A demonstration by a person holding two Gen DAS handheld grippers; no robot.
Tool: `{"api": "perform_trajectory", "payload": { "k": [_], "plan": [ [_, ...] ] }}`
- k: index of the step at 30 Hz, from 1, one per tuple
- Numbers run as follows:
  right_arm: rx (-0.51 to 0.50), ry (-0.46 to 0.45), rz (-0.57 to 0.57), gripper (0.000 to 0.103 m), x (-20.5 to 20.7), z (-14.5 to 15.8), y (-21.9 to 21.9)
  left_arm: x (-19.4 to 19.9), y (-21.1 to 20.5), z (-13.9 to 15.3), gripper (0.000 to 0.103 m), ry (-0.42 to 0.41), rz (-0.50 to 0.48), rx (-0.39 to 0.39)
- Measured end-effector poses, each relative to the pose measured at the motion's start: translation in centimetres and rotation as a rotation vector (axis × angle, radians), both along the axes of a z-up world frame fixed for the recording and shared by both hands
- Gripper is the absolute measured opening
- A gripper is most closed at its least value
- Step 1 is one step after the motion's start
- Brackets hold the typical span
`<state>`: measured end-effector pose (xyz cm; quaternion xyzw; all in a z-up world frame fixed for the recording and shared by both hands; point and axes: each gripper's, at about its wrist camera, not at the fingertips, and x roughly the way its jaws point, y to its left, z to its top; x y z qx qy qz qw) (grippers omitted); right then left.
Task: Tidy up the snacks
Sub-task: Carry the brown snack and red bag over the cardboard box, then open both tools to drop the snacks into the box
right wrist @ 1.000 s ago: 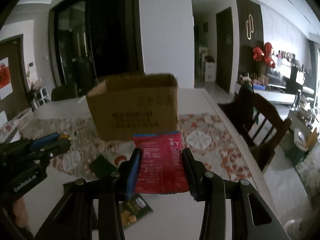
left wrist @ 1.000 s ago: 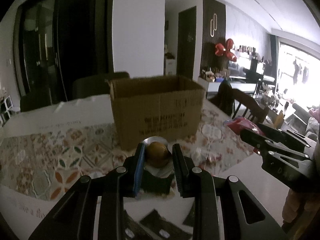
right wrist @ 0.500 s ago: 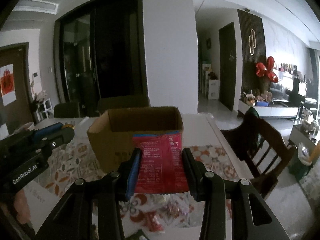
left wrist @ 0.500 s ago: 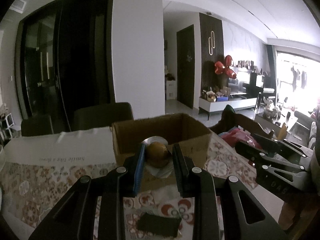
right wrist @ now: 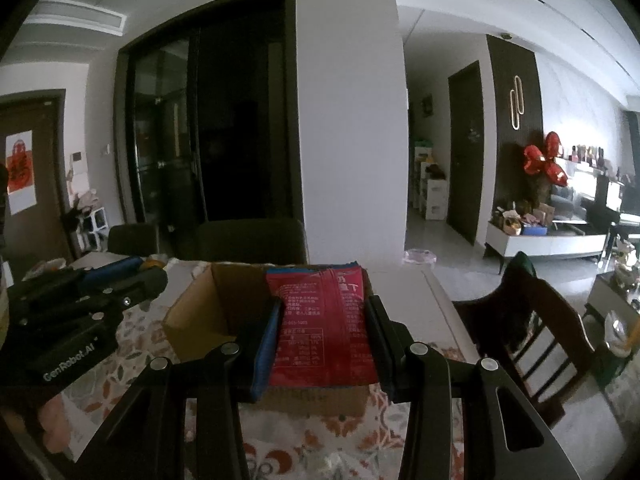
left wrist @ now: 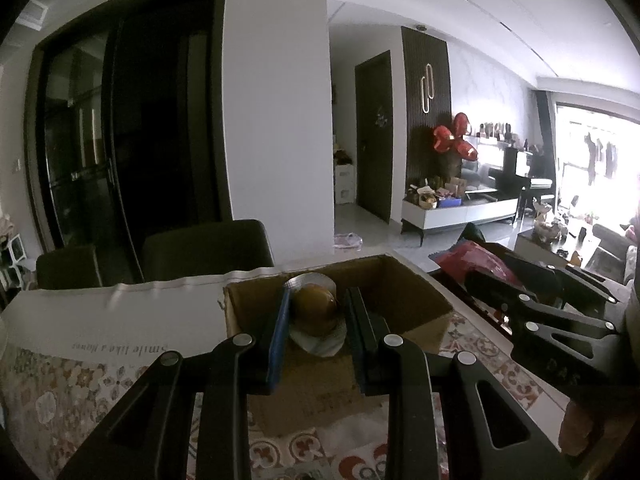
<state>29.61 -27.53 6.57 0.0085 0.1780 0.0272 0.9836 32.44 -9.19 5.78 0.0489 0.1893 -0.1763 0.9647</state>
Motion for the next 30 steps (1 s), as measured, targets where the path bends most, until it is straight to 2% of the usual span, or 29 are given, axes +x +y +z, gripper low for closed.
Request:
{"api": "perform_trajectory", "payload": {
  "k": [13,19,20,22,23,24,25,30],
  "plan": [
    [-0.037,0.049,0.029,0.043,7.2,0.3,0.3,7.9,-0.7,-1.1,0.028,0.127,0.009,0.003],
    [-0.023,0.139,0.052,0.043,10.5,-1.0,0.3,10.5,-1.5,-2.3,0.029,0.197,0.009,0.017],
    [-0.013,0.153,0.057,0.043,10.8,-1.3,0.2,10.6,-1.6,-2.3,0.031,0.198,0.011,0.023],
    [0.003,0.176,0.057,0.044,11.2,-1.8,-0.1,10.7,-1.7,-2.5,0.042,0.197,0.015,0.032],
    [0.012,0.187,0.058,0.051,11.3,-2.0,-0.2,10.6,-1.6,-2.5,0.045,0.195,0.015,0.034],
    [0.022,0.193,0.056,0.062,11.3,-2.2,-0.4,10.4,-1.6,-2.5,0.052,0.194,0.023,0.041],
    [0.028,0.194,0.048,0.067,11.3,-2.3,-0.6,10.5,-1.5,-2.4,0.057,0.192,0.032,0.043],
    [0.012,0.175,0.013,0.069,10.2,-2.2,-0.9,9.2,-0.6,-2.1,0.062,0.164,0.051,0.049]
  ]
}}
